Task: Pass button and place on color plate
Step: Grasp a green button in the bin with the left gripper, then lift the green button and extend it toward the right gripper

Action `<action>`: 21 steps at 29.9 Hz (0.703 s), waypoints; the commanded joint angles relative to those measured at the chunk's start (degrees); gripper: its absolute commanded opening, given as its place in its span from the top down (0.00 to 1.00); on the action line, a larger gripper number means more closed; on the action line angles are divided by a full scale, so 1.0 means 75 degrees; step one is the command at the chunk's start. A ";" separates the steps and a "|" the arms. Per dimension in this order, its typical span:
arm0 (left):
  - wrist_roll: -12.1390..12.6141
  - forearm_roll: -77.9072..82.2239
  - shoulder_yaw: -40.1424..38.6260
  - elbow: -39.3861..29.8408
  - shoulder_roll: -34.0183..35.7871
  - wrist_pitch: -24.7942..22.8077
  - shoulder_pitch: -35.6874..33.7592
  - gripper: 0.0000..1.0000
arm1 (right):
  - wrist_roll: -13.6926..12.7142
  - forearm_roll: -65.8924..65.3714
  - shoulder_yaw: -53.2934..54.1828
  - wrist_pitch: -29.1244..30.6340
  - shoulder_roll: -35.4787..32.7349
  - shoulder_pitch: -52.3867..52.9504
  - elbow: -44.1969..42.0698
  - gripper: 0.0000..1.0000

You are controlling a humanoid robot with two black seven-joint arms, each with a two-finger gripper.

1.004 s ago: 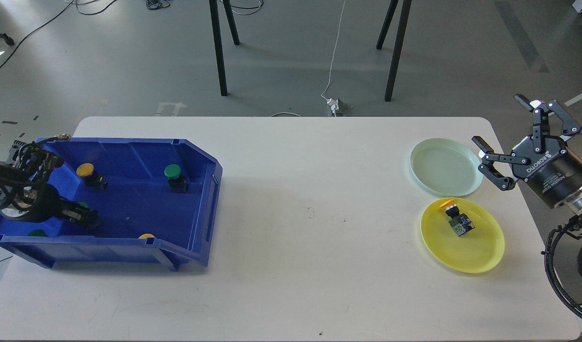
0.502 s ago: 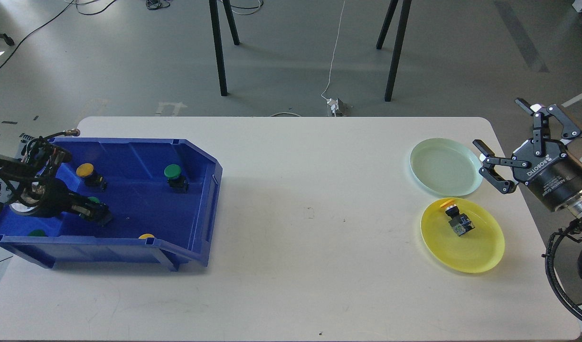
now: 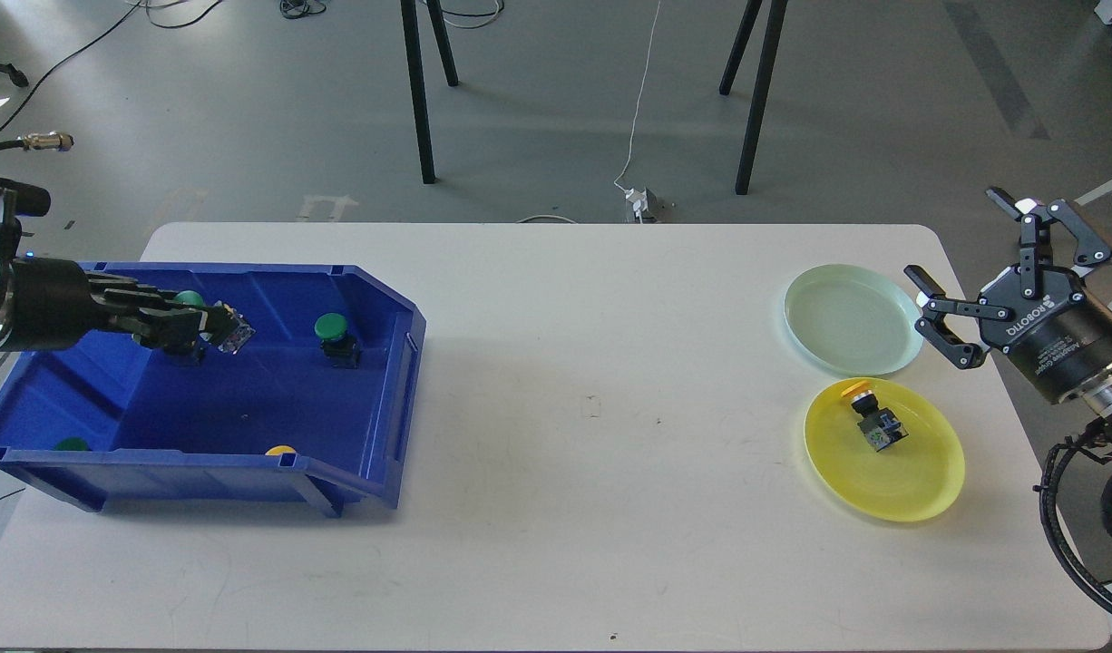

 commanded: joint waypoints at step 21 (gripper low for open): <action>-0.0002 -0.6384 -0.0324 0.1558 -0.4991 0.0002 -0.0096 0.73 | 0.0544 -0.3451 0.0551 -0.0046 0.0895 0.0707 -0.0164 0.02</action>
